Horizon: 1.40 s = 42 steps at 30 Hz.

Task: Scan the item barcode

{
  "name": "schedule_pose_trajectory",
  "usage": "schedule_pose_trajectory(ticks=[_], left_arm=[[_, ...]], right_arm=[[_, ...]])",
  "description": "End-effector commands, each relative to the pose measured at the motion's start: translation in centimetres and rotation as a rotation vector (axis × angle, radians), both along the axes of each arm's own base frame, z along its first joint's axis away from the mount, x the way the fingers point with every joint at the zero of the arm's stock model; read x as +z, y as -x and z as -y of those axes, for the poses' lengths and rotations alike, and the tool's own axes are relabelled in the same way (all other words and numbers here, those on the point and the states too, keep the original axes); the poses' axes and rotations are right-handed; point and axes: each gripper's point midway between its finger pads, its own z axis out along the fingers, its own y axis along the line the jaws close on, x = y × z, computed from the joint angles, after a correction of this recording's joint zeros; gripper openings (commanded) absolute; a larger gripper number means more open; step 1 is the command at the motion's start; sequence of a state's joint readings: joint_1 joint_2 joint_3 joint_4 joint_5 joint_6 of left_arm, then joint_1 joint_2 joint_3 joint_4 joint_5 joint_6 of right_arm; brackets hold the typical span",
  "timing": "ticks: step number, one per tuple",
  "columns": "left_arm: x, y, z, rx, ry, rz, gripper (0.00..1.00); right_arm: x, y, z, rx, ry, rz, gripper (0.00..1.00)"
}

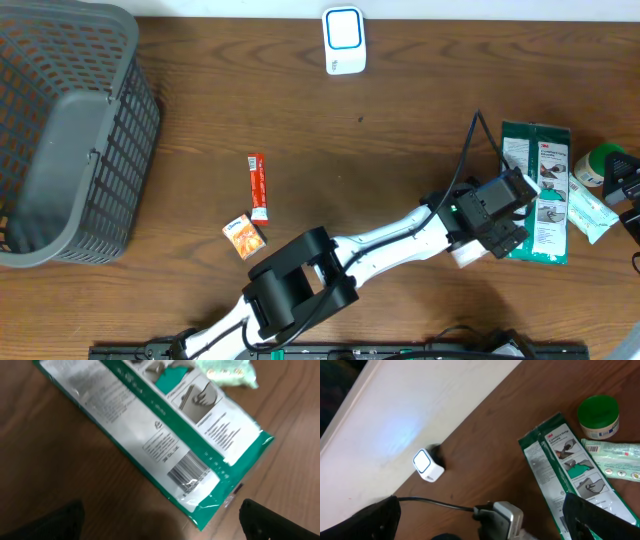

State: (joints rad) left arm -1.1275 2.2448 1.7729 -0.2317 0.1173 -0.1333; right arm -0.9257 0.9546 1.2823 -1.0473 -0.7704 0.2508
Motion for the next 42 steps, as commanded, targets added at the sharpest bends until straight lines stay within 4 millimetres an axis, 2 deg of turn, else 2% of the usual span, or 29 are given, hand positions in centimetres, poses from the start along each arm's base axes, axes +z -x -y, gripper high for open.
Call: schedule_pose_trajectory(ticks=[1,5,10,13,16,21,27,31,35,39,42], left_arm=[[5.0,-1.6,-0.9,0.045,0.059,0.066,0.98],[8.3,-3.6,-2.9,0.125,0.090,0.068,0.98],[12.4,-6.9,-8.1,0.292,0.120,-0.002,0.98],[14.5,-9.0,-12.9,0.412,0.113,-0.047,0.98],[16.5,-10.6,-18.2,0.509,0.088,-0.065,0.98],[19.4,-11.2,-27.2,0.661,0.042,-0.090,0.98],[22.3,-10.2,-37.0,0.849,0.009,-0.099,0.98],[23.7,-9.8,-42.4,0.987,-0.012,-0.066,0.99],[24.2,-9.2,-46.8,1.102,-0.031,-0.065,0.99],[24.0,-8.7,-50.1,1.190,-0.048,-0.086,0.98],[23.7,-8.5,-52.4,1.257,-0.061,-0.105,0.98]], right_arm=[[0.5,0.1,0.0,0.010,0.021,0.012,0.99],[0.5,0.0,0.0,0.016,0.013,0.015,0.99],[0.4,-0.3,-0.9,0.071,0.010,0.023,0.99],[0.2,-0.6,-2.3,0.138,0.025,0.014,0.98],[0.0,-1.2,-4.6,0.243,0.043,0.008,0.99],[-1.7,-2.3,-8.3,0.393,0.051,-0.066,0.99],[-4.6,-3.2,-15.1,0.665,0.077,-0.193,0.99],[-6.9,-3.8,-19.6,0.786,0.119,-0.292,0.97],[-9.4,-4.2,-24.7,0.905,0.173,-0.371,0.98],[-12.1,-4.3,-30.2,1.006,0.220,-0.426,0.98],[-15.0,-4.0,-34.7,1.103,0.267,-0.461,0.98]])
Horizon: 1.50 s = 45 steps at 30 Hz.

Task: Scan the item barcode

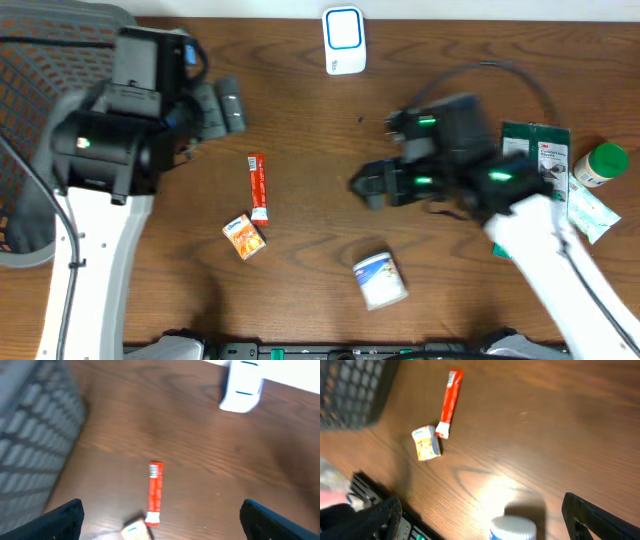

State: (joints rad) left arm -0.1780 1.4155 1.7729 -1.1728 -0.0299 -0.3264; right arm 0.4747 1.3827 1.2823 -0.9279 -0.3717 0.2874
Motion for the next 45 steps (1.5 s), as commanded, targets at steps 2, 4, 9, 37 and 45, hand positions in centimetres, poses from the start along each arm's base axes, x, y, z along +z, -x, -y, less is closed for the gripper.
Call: schedule_pose_trajectory(ticks=[2,4,9,37,45], left_arm=[[-0.1,0.7,-3.3,0.103,-0.011,-0.021,0.98],[-0.2,1.1,-4.4,0.133,-0.014,-0.033,0.98],[0.1,2.2,-7.0,0.199,-0.024,-0.035,0.98],[-0.6,6.3,-12.6,0.400,-0.019,-0.125,0.98],[-0.6,6.3,-12.6,0.400,-0.018,-0.125,0.98]], right_arm=[[-4.2,0.6,-4.8,0.074,0.099,-0.048,0.98],[-5.8,0.8,-6.3,0.110,0.156,-0.084,0.98],[-6.6,-0.4,-9.4,0.177,0.262,-0.122,0.98],[-17.1,4.3,-22.2,0.442,0.225,-0.242,0.39],[-19.3,4.7,-22.5,0.473,0.232,-0.269,0.41]])
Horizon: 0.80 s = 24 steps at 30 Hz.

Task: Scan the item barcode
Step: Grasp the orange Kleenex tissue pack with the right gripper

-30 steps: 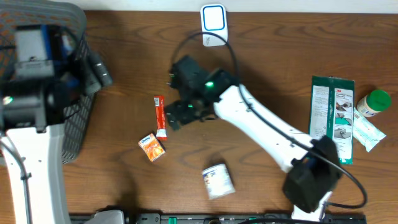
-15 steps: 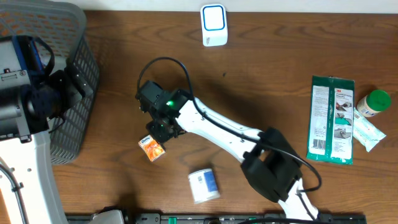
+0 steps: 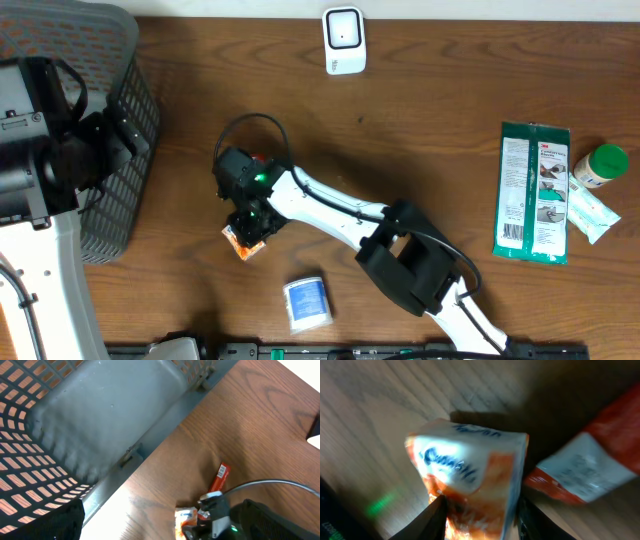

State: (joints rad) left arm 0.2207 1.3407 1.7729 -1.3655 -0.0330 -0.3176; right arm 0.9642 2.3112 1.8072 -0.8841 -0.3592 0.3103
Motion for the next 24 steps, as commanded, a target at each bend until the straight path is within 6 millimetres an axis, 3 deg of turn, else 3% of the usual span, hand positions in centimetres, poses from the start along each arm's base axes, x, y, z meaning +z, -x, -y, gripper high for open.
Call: schedule_pose_trajectory(ticks=[1,3,5,6,11,15,18,24], left_arm=[[-0.1,0.1,-0.3,0.007,-0.012,-0.008,0.98],[-0.1,0.1,-0.3,0.007,-0.012,-0.008,0.98],[-0.1,0.1,-0.3,0.007,-0.012,-0.008,0.98],[-0.1,0.1,-0.3,0.007,-0.012,-0.008,0.98],[-0.1,0.1,-0.3,0.007,-0.012,-0.008,0.98],[-0.1,0.2,-0.3,0.007,-0.012,-0.008,0.98],[-0.1,0.2,-0.3,0.007,-0.012,-0.008,0.98],[-0.1,0.1,-0.2,0.004,-0.008,-0.008,0.98]], right_arm=[[0.8,-0.6,-0.5,0.005,-0.030,0.011,0.41],[2.1,-1.8,-0.4,-0.015,-0.056,0.029,0.35],[3.3,-2.9,0.0,-0.039,-0.072,0.041,0.06],[3.9,-3.4,0.4,-0.052,-0.079,0.040,0.01],[8.1,-4.9,1.7,-0.089,-0.170,0.017,0.01],[13.7,-4.3,2.6,0.053,-0.386,-0.034,0.01],[17.0,-4.0,5.3,0.144,-0.510,-0.071,0.01],[21.4,-2.6,10.9,0.222,-0.753,-0.208,0.01]])
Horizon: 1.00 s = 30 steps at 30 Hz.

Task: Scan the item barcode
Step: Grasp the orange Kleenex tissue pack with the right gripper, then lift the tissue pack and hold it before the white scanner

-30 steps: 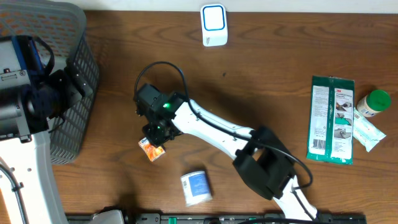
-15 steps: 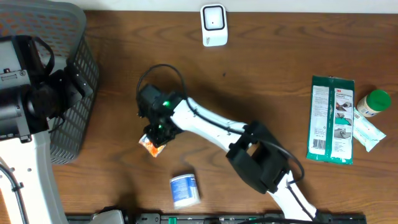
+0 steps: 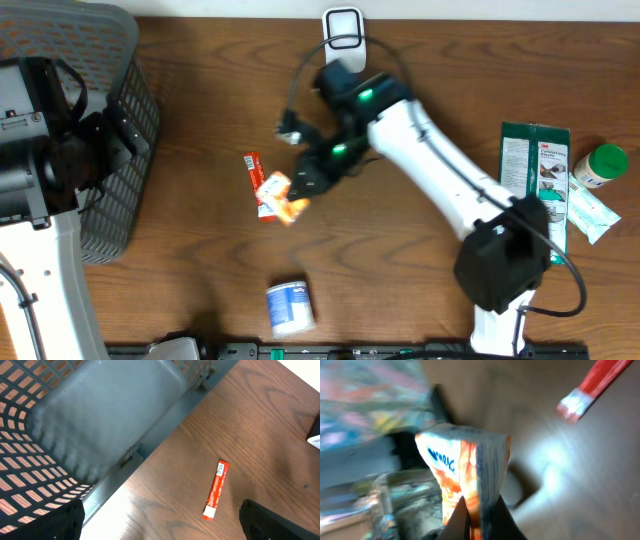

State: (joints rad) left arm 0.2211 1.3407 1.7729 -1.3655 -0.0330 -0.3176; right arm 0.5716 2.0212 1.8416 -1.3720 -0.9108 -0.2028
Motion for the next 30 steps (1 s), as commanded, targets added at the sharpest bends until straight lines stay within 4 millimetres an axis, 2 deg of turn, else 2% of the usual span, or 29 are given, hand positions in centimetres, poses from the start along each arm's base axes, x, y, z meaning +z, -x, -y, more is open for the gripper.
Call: schedule_pose_trajectory(ticks=[1,4,7,30], left_arm=[[-0.1,0.1,-0.2,0.002,-0.004,-0.007,0.98],[-0.1,0.1,-0.1,0.001,-0.002,-0.006,0.98],[-0.1,0.1,-0.1,0.001,-0.002,-0.007,0.98],[-0.1,0.1,-0.1,0.001,-0.003,-0.007,0.98]], right_arm=[[4.2,0.1,1.1,0.087,-0.338,0.017,0.01],[5.3,-0.1,3.4,0.064,-0.387,0.002,0.01],[5.8,-0.9,4.4,0.019,-0.415,-0.015,0.01],[5.7,-2.0,5.6,-0.039,-0.395,-0.038,0.01]])
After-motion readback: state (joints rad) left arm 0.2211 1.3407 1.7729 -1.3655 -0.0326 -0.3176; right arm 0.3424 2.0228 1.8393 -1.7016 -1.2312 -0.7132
